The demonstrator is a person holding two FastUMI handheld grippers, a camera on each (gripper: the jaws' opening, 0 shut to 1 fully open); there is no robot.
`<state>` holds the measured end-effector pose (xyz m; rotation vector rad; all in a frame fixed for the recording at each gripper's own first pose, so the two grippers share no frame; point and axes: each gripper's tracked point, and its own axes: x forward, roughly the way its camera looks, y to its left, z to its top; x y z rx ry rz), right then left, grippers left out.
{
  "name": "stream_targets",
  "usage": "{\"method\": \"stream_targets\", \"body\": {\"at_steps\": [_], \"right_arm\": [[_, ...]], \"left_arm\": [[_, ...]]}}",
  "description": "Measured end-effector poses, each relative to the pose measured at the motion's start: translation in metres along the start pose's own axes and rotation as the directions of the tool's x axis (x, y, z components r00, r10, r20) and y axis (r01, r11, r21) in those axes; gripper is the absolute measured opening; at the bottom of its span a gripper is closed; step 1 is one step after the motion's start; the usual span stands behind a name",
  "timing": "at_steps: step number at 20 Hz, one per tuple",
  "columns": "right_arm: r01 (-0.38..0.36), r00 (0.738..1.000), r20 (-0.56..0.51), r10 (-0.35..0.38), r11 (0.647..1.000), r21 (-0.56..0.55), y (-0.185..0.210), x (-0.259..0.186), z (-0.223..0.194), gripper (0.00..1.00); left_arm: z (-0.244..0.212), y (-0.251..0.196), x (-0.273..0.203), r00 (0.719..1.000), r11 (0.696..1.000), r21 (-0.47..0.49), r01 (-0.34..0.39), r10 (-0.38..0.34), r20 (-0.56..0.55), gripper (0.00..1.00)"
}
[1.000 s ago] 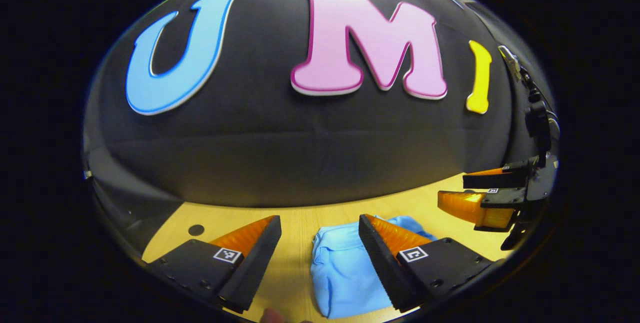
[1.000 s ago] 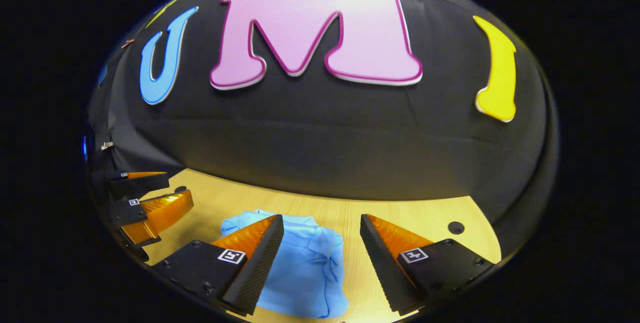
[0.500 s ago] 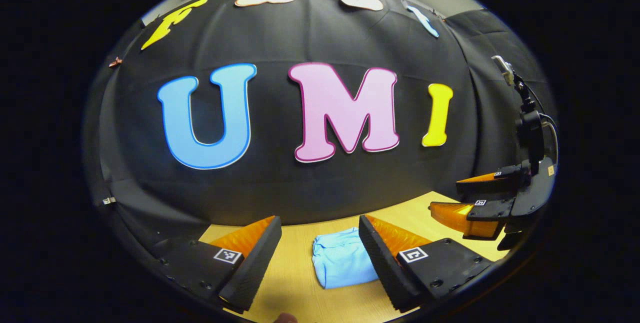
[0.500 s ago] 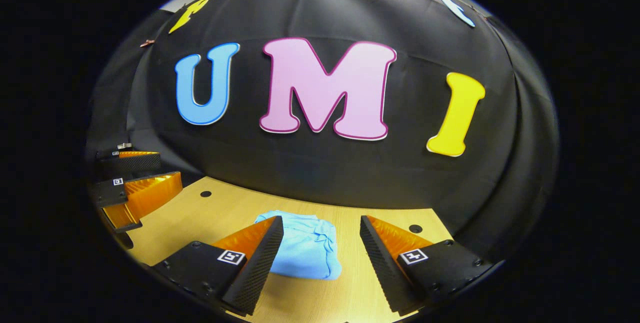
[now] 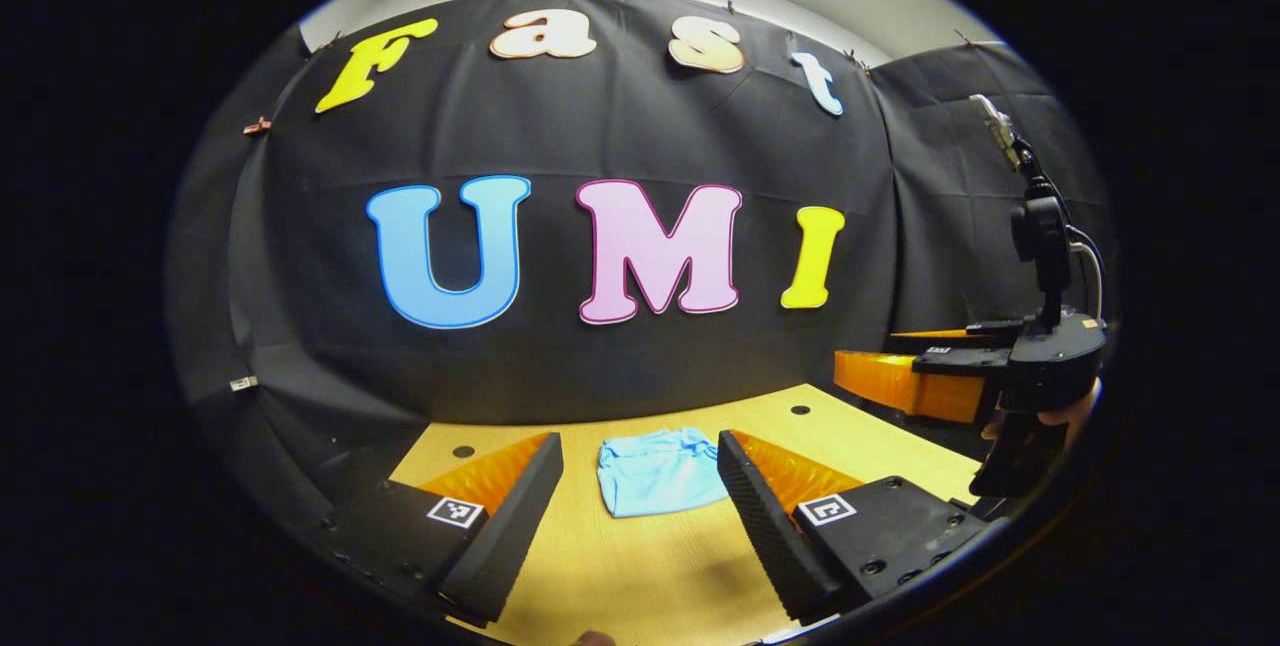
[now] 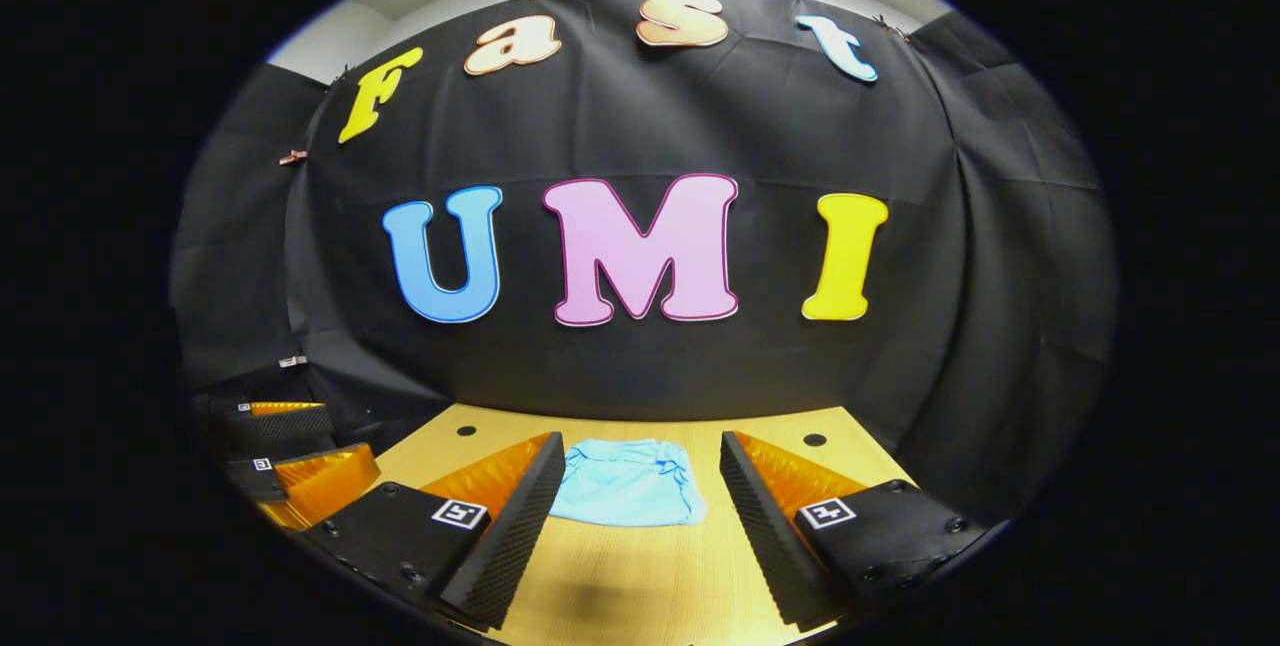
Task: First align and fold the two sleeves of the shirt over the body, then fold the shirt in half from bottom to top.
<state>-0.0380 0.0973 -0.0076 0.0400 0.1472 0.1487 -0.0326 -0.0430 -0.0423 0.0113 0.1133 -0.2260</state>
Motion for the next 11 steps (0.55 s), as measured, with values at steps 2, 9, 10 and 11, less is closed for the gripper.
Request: {"method": "stream_targets", "body": {"at_steps": [2, 9, 10, 11], "right_arm": [[-0.001, 1.0, -0.001, 0.001, 1.0, 0.007, 0.003, -0.031, -0.003, 0.97], [-0.065, 0.994, -0.083, 0.065, 0.998, -0.002, 0.037, -0.103, -0.042, 0.97], [-0.069, 0.993, -0.097, 0.069, 0.998, -0.006, 0.039, -0.108, -0.048, 0.98], [-0.072, 0.993, -0.098, 0.071, 0.997, -0.004, 0.04, -0.11, -0.049, 0.98]], "left_arm": [[-0.002, -0.001, -0.034, 1.0, 1.0, -0.012, -0.009, 0.009, -0.004, 0.98], [-0.005, 0.0, -0.107, 1.0, 1.0, -0.022, -0.012, 0.012, -0.011, 0.98], [-0.006, -0.001, -0.107, 1.0, 0.999, -0.034, -0.013, 0.013, -0.013, 0.98], [-0.007, -0.002, -0.109, 1.0, 0.999, -0.042, -0.013, 0.012, -0.014, 0.98]]}}
